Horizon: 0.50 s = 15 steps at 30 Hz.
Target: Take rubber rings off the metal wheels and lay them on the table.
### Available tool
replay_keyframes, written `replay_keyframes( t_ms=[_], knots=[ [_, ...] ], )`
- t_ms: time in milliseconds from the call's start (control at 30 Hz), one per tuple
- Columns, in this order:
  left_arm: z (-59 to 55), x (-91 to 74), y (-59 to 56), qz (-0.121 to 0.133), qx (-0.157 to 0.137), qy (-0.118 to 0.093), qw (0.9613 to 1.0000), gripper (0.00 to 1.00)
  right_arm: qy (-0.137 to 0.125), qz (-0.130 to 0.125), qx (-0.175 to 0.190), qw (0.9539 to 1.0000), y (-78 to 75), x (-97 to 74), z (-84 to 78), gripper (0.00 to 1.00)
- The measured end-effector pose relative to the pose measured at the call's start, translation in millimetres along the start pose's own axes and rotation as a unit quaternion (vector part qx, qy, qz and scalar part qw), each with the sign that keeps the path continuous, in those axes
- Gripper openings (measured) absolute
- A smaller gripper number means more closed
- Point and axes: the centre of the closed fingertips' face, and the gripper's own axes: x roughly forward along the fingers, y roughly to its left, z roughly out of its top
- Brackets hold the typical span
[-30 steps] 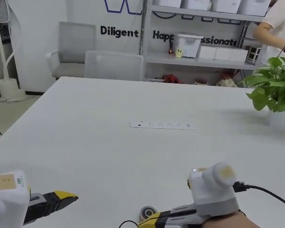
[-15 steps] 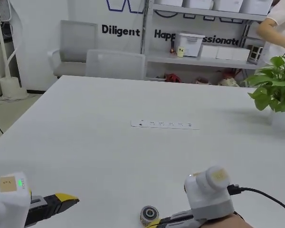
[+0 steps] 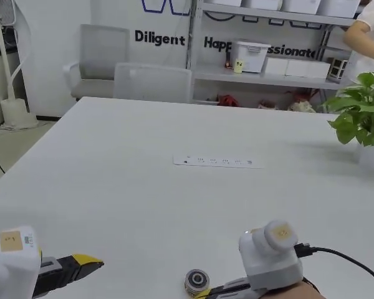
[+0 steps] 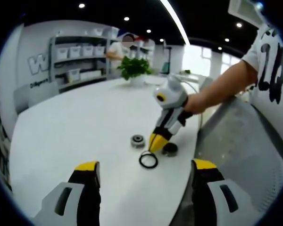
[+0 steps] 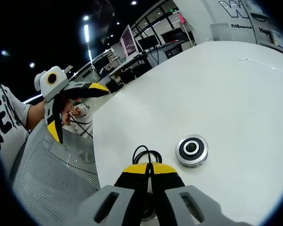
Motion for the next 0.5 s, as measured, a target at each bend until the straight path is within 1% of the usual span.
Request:
replay_keyframes(
  t_ms=[267,500],
  knots=[
    [-1.1,0.7,-0.5,-0.001,-0.001,0.002,1.0000,0.80,0.006,-0.005,0.001,1.0000,-2.2,1.3,-3.4,0.00],
    [-3.1,-0.3,-0.4,0.000,-0.003,0.005,1.0000,0.80,0.006,-0.010,-0.001,0.9999,-3.1,0.9,-4.0,0.02]
  ],
)
